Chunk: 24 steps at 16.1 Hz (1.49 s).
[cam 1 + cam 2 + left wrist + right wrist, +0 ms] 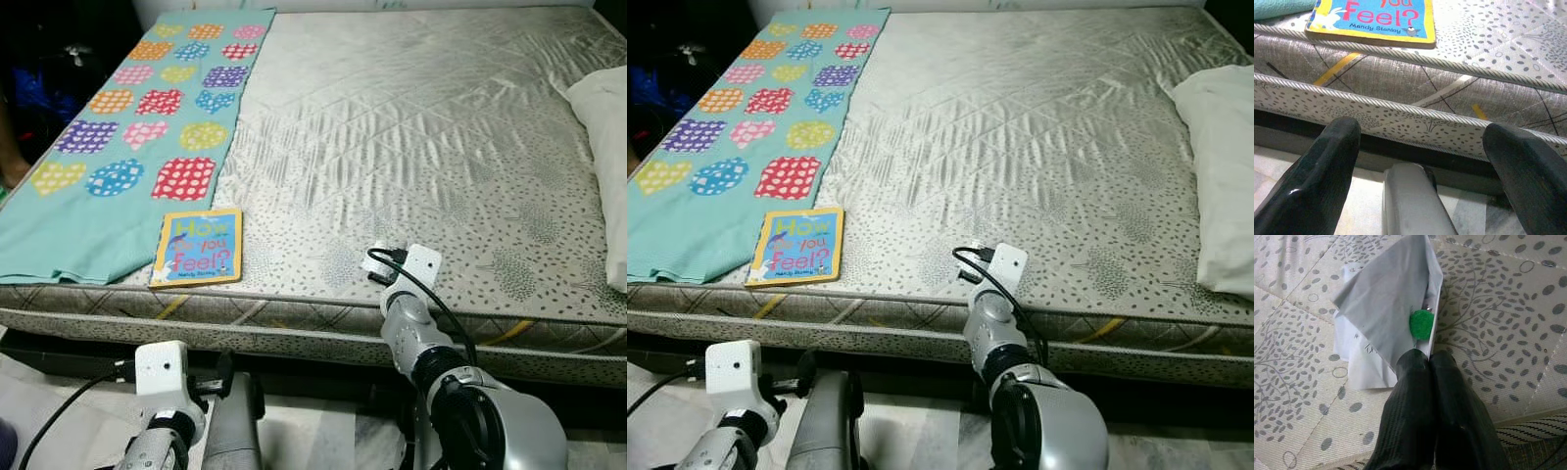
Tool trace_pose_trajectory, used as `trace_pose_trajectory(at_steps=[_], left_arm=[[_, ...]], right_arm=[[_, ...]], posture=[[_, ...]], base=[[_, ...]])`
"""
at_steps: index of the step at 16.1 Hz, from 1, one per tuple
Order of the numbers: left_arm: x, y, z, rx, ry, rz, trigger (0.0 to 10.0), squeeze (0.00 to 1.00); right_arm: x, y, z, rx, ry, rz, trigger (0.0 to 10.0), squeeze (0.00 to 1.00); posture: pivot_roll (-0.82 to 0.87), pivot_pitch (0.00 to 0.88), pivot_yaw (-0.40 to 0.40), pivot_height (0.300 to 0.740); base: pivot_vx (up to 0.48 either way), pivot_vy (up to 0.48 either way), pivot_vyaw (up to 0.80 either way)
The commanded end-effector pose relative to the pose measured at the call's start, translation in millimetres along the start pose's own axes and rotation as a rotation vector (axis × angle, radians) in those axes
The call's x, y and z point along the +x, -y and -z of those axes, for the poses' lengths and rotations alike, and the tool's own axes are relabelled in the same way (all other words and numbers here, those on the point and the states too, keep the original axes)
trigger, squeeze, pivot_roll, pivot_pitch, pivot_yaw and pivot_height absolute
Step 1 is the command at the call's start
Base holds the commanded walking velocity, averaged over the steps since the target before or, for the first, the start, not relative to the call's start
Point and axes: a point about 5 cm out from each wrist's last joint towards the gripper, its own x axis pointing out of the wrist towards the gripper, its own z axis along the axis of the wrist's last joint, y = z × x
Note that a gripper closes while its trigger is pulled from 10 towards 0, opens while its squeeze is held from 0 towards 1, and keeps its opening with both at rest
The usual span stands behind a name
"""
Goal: Clean up the room
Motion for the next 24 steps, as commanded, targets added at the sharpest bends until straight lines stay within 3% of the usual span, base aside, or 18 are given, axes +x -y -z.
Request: trace_pose_trajectory(at_steps=[1, 8, 11, 13, 14, 15, 16, 18, 24], left_arm=[[-0.6, -2.6, -0.1, 0.009, -0.005, -0.008, 10.0, 0.0], [18.9, 4.2, -4.5, 0.009, 0.02, 0.021, 10.0, 0.0], [39.8, 4.5, -11.8, 0.021, 0.064, 0.005, 10.0, 0.0], [45.6, 3.9, -14.3, 0.026, 0.078, 0.001, 10.0, 0.0], [50.9, 3.5, -16.4, 0.026, 0.087, 0.004, 10.0, 0.0], [56.0, 3.2, -18.8, 0.026, 0.099, 0.01, 10.0, 0.0], [61.2, 3.5, -20.9, 0.027, 0.113, 0.022, 10.0, 0.0], [77.8, 7.2, -24.8, 0.028, 0.129, 0.059, 10.0, 0.0], [99.4, 16.5, -31.1, 0.028, 0.161, 0.104, 10.0, 0.0]], right_arm=[[-0.2, -3.4, -2.9, 0.006, 0.008, -0.006, 0.0, 0.0], [4.7, 4.8, -21.0, -0.076, 0.075, -0.046, 0.0, 0.0], [7.4, 9.7, -40.1, -0.173, 0.16, -0.141, 0.0, 0.0], [7.8, 11.8, -44.1, -0.198, 0.18, -0.165, 0.0, 0.0], [8.0, 14.4, -46.9, -0.209, 0.196, -0.182, 1.3, 0.0], [7.8, 17.6, -48.6, -0.219, 0.216, -0.205, 3.3, 0.0], [6.8, 20.4, -49.2, -0.234, 0.241, -0.231, 10.0, 0.0], [0.6, 26.8, -47.9, -0.209, 0.322, -0.269, 10.0, 0.0], [-9.6, 33.3, -58.6, -0.146, 0.412, -0.247, 10.0, 0.0]], posture=[[0.33, 0.119, 0.042, 0.555], [0.25, 0.059, 0.044, 0.555], [0.17, 0.002, 0.035, 0.555], [0.14, 0.0, 0.034, 0.555], [0.1, 0.0, 0.037, 0.555], [0.08, 0.0, 0.04, 0.555], [0.06, 0.0, 0.045, 0.555], [-0.01, 0.0, 0.065, 0.555], [-0.06, 0.0, 0.091, 0.598]], base=[[0.0, 0.0, 0.0], [0.0, 0.0, 0.0], [0.0, 0.0, 0.0], [0.0, 0.0, 0.0], [0.0, 0.0, 0.0], [0.0, 0.0, 0.0], [0.0, 0.0, 0.0], [0.0, 0.0, 0.0], [0.0, 0.0, 0.0]])
